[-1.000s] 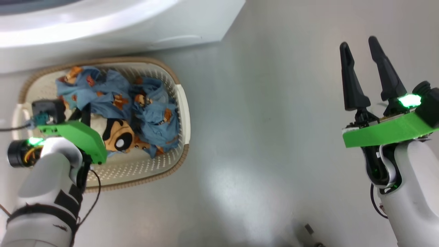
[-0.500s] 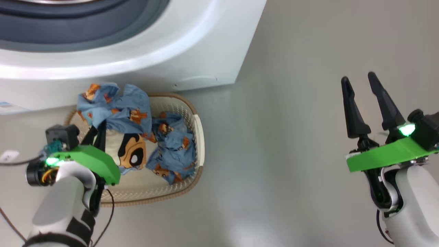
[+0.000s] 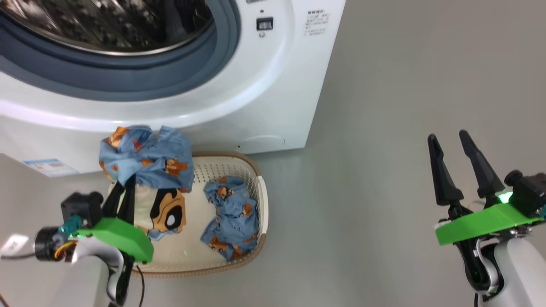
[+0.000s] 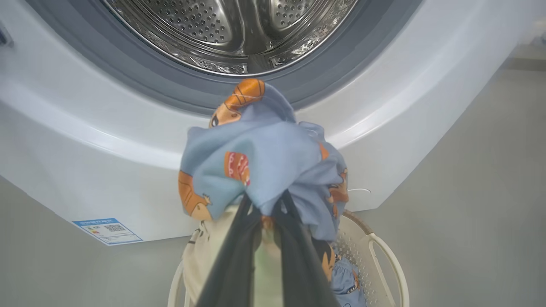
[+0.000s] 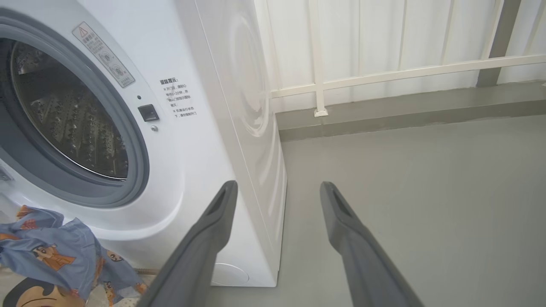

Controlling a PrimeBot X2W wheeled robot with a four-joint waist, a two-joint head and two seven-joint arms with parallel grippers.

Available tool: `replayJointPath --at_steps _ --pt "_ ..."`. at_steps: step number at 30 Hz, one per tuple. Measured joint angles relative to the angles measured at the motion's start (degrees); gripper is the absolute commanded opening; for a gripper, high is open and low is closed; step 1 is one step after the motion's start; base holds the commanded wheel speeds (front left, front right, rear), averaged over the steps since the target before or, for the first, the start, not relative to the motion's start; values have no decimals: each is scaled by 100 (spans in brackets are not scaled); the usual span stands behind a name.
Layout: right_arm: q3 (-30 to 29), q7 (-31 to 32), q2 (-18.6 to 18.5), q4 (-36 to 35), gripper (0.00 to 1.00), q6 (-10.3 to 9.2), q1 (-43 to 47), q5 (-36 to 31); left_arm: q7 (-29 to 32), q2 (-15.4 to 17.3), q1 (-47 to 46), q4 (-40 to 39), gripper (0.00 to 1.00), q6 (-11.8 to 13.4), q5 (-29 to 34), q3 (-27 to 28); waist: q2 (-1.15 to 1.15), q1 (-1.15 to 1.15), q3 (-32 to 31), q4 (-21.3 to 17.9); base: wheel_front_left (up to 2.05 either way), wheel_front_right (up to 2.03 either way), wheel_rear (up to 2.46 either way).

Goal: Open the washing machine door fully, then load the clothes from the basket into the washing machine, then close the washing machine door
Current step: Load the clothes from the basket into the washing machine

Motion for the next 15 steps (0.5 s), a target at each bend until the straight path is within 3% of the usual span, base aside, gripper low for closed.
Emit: replayJointPath --at_steps 15 --pt "-116 1 3 42 100 0 569 -1 -7 -8 1400 -1718 0 69 658 414 0 0 -745 128 0 0 0"
